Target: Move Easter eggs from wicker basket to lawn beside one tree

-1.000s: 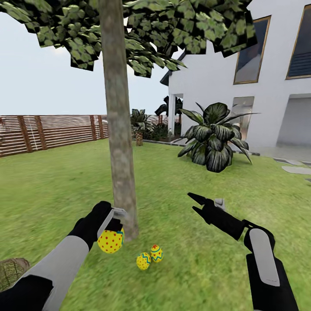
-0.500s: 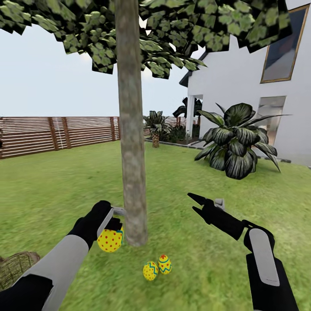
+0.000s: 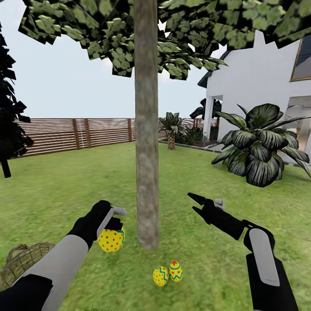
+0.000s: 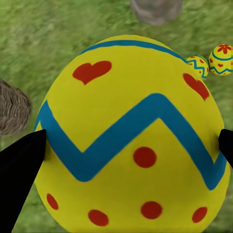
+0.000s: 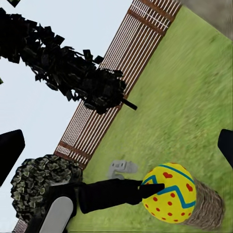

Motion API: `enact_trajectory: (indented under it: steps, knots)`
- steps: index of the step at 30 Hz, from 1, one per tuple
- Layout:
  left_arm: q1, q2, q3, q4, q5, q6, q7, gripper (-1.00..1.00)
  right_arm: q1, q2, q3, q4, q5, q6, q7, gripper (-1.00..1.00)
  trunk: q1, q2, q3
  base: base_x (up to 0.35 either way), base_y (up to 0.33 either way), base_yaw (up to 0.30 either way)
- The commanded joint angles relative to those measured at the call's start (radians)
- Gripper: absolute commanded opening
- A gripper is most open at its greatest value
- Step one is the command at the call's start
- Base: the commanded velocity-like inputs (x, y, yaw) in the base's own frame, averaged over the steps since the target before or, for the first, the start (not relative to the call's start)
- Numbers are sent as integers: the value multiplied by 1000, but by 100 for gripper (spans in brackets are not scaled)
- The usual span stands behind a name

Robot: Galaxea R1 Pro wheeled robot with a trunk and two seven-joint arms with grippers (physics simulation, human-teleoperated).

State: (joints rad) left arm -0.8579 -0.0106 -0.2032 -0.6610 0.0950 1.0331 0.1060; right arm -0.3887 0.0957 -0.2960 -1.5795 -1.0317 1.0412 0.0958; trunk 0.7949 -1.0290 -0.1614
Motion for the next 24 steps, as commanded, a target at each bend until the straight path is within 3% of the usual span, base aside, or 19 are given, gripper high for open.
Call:
enact_trajectory:
  steps: [1,9,19,24]
  knots:
    - [-1,0,-3,0,10,3,9,-100,-1,1,-3,-1,10,6,10,100,0,-1,-1,1,-1,243]
    - [-1,0,-2,0,13,-4,8,-100,-1,1,-3,-1,4,6,10,100,27,-50,-19,0,0,149]
    - [-1,-2,-4,0,14,-17,8,-100,-1,1,-5,-1,3,6,10,100,65,-120,-50,0,0,2]
    - [-1,-3,-5,0,9,-55,8,-100,-1,1,-5,-1,2,6,10,100,85,-155,-62,0,0,-136]
